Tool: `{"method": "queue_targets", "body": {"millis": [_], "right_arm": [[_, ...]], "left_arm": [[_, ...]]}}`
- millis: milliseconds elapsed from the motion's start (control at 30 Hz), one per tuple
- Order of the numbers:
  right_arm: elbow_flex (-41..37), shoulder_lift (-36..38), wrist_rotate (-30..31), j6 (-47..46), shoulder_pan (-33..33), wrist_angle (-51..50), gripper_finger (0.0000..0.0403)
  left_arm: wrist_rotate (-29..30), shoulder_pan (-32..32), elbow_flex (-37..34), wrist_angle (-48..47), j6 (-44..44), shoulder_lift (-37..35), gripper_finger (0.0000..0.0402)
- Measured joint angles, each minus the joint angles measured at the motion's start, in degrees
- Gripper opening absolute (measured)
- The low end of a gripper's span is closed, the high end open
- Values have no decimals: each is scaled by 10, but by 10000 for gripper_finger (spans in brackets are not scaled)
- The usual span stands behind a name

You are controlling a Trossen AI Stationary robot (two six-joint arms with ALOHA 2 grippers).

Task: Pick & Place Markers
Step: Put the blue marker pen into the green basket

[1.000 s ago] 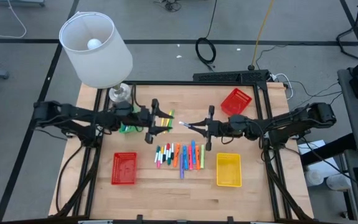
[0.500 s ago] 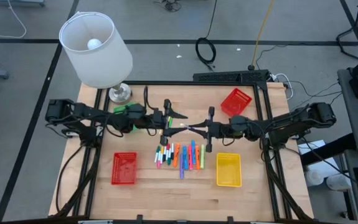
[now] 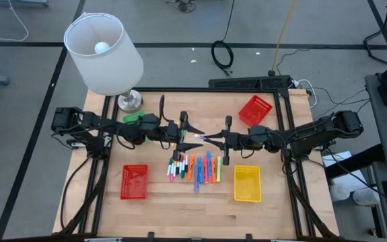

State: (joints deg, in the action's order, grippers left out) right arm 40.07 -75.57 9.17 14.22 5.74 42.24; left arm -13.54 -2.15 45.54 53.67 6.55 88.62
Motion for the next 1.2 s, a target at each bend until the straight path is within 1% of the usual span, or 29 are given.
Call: {"method": "queue_targets", "body": {"millis": [167,533,700,1100,1200], "right_arm": [[0,0,0,0,0,0,18],[0,0,-2,-2,0,10,18],[0,-3,-2,-2,0,13,18],[0,-6,-2,0,0,24,18],[0,-6,-2,0,0,22,18]], "left_arm": [[1,-1,0,0,-13,0,211],[1,-1,0,-1,-13,0,211],[26,-1,0,1,-13,0,211],[33,0,0,1,-11,0,211],[35,0,0,1,-21,0,211]]}}
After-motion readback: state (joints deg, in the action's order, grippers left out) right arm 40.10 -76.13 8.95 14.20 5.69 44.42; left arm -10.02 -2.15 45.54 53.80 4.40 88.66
